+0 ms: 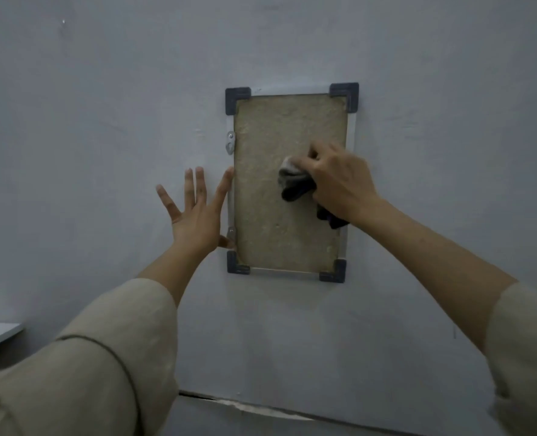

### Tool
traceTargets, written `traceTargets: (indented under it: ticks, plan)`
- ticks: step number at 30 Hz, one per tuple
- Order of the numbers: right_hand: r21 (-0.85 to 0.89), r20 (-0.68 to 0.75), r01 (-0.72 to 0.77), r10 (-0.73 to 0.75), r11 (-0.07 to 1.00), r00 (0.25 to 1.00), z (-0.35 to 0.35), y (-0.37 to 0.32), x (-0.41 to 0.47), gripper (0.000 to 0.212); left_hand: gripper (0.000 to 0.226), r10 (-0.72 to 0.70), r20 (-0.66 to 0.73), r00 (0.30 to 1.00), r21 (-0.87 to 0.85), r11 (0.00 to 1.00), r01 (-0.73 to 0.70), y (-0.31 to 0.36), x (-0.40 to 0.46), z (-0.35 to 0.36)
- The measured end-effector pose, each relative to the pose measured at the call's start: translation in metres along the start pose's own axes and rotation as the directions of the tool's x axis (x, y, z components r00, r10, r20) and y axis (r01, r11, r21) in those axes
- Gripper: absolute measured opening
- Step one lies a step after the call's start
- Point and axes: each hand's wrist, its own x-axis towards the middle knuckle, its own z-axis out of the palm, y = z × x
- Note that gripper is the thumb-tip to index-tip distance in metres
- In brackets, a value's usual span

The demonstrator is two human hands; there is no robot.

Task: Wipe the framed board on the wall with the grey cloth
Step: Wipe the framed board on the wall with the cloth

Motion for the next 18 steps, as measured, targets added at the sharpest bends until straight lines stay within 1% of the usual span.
traceTargets:
  ticks: [1,2,3,4,6,7,8,9,11,12,13,14,16,17,18]
  plan:
    - [0.01,-0.015,-0.058,0.058,0.998,0.998,0.001,-0.002,0.0,0.036,0.137,0.0,0.002,1.0,-0.003,1.0,0.0,0.0,0.0,0.0]
    - [0.015,-0.007,-0.051,0.051,0.999,0.999,0.003,-0.007,-0.004,0.035,0.137,0.001,0.002,1.0,-0.003,1.0,-0.001,0.0,-0.001,0.0]
    - [0.013,0.033,0.01,-0.011,1.0,0.999,0.006,-0.013,-0.01,0.034,0.138,0.004,-0.002,1.0,-0.002,1.0,-0.004,0.0,-0.001,-0.001]
    - [0.01,0.089,0.116,-0.117,0.993,0.989,0.01,-0.021,-0.019,0.032,0.137,0.005,-0.006,1.0,0.001,1.0,-0.005,0.0,-0.001,-0.001]
    - [0.003,0.227,0.341,-0.333,0.94,0.915,0.018,-0.029,-0.038,0.029,0.137,0.007,-0.011,1.0,0.005,1.0,-0.007,0.0,-0.001,-0.001]
    - [-0.002,0.27,0.394,-0.379,0.919,0.885,0.019,-0.026,-0.045,0.029,0.137,0.007,-0.012,1.0,0.004,1.0,-0.007,0.0,-0.001,0.0]
    - [-0.011,0.272,0.39,-0.372,0.921,0.887,0.018,-0.02,-0.048,0.03,0.137,0.007,-0.013,1.0,0.0,1.0,-0.007,0.0,-0.001,0.001]
    - [-0.021,0.241,0.34,-0.326,0.94,0.914,0.016,-0.012,-0.05,0.03,0.136,0.006,-0.012,1.0,-0.001,1.0,-0.006,-0.001,0.0,0.002]
    - [-0.029,0.133,0.162,-0.156,0.986,0.979,0.008,0.003,-0.054,0.029,0.136,0.007,-0.015,1.0,0.003,1.0,-0.007,-0.002,0.001,0.002]
    - [0.001,0.104,0.078,-0.078,0.997,0.992,0.005,0.006,-0.058,0.03,0.135,0.007,-0.016,1.0,0.007,1.0,-0.007,-0.002,0.001,0.002]
    - [0.023,0.096,0.06,-0.062,0.998,0.993,0.003,0.006,-0.065,0.031,0.135,0.005,-0.015,1.0,0.008,1.0,-0.005,-0.002,0.001,0.002]
    - [0.033,0.119,0.093,-0.097,0.995,0.988,0.004,0.003,-0.074,0.032,0.136,0.004,-0.019,1.0,0.009,1.0,-0.004,-0.001,0.001,0.002]
    - [0.035,0.235,0.246,-0.248,0.969,0.94,0.012,-0.006,-0.093,0.03,0.137,0.004,-0.026,1.0,0.009,1.0,-0.004,0.0,0.0,0.002]
    - [0.033,0.294,0.298,-0.294,0.954,0.909,0.013,-0.007,-0.099,0.028,0.137,0.005,-0.025,1.0,0.008,1.0,-0.005,0.0,0.0,0.002]
    - [0.032,0.308,0.309,-0.303,0.951,0.902,0.013,-0.005,-0.101,0.027,0.138,0.006,-0.026,1.0,0.006,1.0,-0.006,0.0,0.001,0.002]
